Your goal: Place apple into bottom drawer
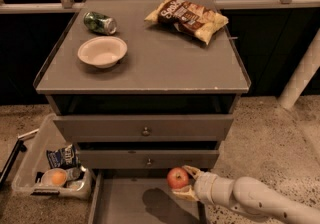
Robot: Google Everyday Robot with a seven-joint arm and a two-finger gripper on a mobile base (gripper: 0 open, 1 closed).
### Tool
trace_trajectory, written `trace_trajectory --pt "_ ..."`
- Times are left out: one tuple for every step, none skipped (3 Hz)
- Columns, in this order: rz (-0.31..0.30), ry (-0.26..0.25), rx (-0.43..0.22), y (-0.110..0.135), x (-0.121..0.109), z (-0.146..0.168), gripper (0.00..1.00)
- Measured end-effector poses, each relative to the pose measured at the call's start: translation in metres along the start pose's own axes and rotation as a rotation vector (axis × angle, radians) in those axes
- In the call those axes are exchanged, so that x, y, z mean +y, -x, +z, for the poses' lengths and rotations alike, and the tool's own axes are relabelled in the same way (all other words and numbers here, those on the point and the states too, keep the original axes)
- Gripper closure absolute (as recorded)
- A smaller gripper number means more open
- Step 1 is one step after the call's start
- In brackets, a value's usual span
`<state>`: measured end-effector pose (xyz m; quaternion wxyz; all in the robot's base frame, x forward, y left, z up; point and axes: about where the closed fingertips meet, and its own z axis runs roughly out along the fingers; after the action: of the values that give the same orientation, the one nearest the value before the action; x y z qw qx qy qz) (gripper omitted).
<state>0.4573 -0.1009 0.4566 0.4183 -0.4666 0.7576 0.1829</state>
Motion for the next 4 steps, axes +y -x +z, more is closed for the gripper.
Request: trace_trajectory --pt "0.021 0.005 -0.014 -0.030 0.007 0.034 1.00" --pt "0.051 -0.018 0.026 -0.070 0.007 0.062 1.00" --pt "0.051 -0.018 0.026 -0.070 0.007 0.062 1.00" --pt "0.048 -0.037 0.029 -0.083 0.009 0.077 1.00"
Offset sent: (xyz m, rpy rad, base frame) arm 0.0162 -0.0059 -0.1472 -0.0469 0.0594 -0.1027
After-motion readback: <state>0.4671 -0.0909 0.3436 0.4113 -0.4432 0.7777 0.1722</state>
